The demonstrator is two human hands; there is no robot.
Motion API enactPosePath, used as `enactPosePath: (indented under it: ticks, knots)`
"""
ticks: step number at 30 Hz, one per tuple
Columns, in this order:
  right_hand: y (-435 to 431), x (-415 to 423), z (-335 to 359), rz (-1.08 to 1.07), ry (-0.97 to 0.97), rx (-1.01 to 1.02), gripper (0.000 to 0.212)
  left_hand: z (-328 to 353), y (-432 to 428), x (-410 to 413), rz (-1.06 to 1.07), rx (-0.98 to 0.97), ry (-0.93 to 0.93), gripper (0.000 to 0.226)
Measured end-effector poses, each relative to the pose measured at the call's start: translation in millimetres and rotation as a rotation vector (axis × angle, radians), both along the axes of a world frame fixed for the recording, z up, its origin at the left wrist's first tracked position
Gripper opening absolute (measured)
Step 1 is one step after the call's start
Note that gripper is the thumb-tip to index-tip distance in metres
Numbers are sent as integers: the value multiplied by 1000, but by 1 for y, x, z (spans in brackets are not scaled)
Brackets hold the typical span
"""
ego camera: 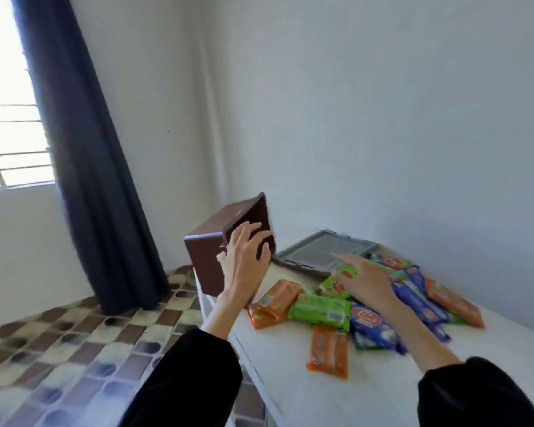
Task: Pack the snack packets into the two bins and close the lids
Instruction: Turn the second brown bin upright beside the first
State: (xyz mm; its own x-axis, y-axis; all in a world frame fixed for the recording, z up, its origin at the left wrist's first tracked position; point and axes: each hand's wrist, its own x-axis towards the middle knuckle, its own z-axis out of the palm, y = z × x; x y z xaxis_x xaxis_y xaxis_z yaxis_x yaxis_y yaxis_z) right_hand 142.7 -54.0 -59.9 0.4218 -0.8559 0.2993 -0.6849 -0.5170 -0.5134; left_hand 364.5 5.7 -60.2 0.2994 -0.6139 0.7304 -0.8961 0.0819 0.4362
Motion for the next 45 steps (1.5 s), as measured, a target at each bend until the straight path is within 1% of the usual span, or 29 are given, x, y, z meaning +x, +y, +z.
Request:
enactPosePath:
  ticks: [2,4,6,8,11,13,15,17,20,22,25,29,33,36,41,45]
  knots:
    - [-13,46,4,61,20,39,46,8,4,43,25,-55,6,24]
    - [-24,88,10,117,-15,71,46,13,6,78,37,-99,6,26]
    - [-33,124,17,158,-70,65,47,15,1,106,73,-80,5,30]
    - [-41,158,24,189,-90,73,49,19,-6,129,127,71,92,34]
    - [-47,198,39,206,-56,121,52,23,-16,150,128,393,264,41]
    - [-50,216,44,230,-54,151,53,22,-22,153,95,500,296,43]
    - [-51,226,42,257,-79,196,53,19,-25,151,80,524,310,41]
    - [-51,231,38,250,-149,258,50,17,-26,148,82,511,322,39]
    - [-46,234,35,216,-238,271,44,22,-26,145,73,464,358,37]
    - [-41,234,38,194,-250,261,39,26,-25,141,66,424,390,36]
    - [-34,230,47,178,-270,234,36,33,-20,134,75,352,392,34]
    - [-23,220,65,174,-330,186,33,54,-15,129,78,271,326,31]
    - [-6,201,90,158,-350,64,32,78,-4,114,46,172,288,28]
    - [13,171,111,135,-365,-35,31,93,5,89,0,105,269,28]
    - [55,99,128,45,-372,-194,30,105,19,26,-142,58,251,30]
    - [92,31,127,-37,-351,-239,28,99,40,-40,-249,53,277,28]
